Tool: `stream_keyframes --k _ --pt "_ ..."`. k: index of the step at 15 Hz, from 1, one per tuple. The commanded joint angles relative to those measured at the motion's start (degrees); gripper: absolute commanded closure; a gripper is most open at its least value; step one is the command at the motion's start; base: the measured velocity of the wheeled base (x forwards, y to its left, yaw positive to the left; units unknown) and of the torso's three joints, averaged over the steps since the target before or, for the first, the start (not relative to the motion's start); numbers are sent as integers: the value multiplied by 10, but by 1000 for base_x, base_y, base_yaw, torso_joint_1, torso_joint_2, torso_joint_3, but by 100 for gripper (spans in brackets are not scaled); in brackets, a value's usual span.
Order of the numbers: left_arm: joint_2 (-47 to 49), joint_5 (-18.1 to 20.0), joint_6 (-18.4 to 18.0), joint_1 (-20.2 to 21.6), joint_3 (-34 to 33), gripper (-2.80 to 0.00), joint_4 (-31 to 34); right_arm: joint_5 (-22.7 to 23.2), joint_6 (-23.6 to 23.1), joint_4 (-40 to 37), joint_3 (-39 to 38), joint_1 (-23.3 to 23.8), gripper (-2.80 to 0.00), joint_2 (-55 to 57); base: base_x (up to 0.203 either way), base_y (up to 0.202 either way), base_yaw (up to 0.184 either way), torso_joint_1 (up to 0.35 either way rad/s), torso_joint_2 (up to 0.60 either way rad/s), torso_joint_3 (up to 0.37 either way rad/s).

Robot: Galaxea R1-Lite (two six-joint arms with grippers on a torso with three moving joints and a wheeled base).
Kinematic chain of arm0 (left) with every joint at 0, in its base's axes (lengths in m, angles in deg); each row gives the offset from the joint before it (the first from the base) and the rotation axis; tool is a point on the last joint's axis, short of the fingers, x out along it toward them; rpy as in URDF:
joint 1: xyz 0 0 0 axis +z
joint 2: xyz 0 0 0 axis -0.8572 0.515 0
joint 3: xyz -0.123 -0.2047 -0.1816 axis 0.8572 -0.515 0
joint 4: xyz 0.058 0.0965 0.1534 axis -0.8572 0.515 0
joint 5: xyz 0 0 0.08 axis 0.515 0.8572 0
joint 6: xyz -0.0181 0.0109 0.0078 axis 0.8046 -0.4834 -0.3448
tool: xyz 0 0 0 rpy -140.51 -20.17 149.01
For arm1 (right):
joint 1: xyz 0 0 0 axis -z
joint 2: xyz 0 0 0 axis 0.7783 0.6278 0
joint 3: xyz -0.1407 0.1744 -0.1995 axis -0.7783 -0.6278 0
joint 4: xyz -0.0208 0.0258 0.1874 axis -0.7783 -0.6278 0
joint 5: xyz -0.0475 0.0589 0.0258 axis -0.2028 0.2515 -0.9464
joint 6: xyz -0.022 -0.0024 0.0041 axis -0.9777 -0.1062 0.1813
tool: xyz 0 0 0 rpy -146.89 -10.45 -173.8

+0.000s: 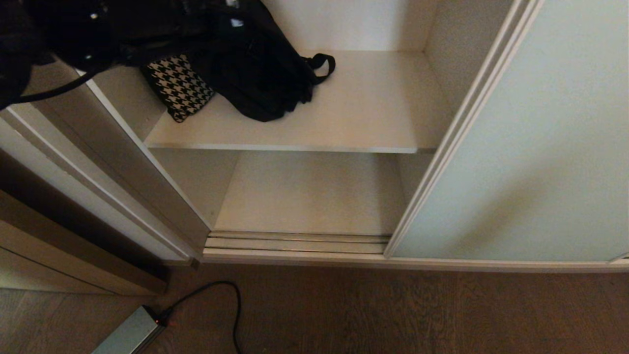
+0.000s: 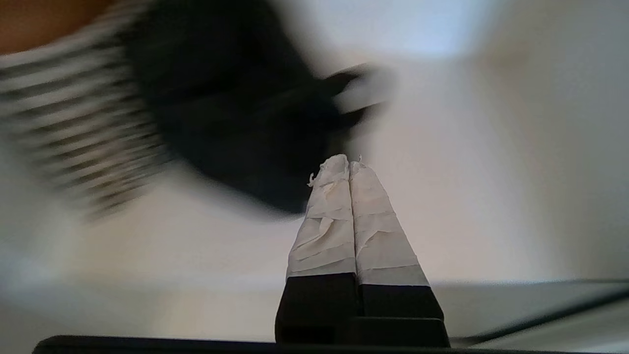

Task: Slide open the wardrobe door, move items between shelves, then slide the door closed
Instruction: Open the door

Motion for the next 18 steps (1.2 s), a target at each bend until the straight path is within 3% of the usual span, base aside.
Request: stream_keyframes --k 1,3,8,14,16,17,18 --pt "-132 -10 -6 75 -150 0 -2 0 1 0 0 0 0 -1 0 0 0 0 0 0" --pt "-240 -25 -10 131 -276 0 -2 0 0 0 0 0 0 -1 0 0 0 0 0 0" --pt "-484 -88 -13 206 -547 0 -26 0 0 0 0 0 0 -1 0 0 0 0 0 0" --pt "-742 -104 -21 293 -775 0 -34 0 0 0 0 0 0 -1 0 0 0 0 0 0" --pt "-794 -87 -27 307 -853 0 -36 0 1 0 0 0 0 -1 0 0 0 0 0 0" --pt "-817 -48 -30 314 -878 0 -35 0 0 0 0 0 0 -1 0 0 0 0 0 0" --pt "-845 20 -43 320 -894 0 -29 0 0 0 0 0 0 -1 0 0 0 0 0 0"
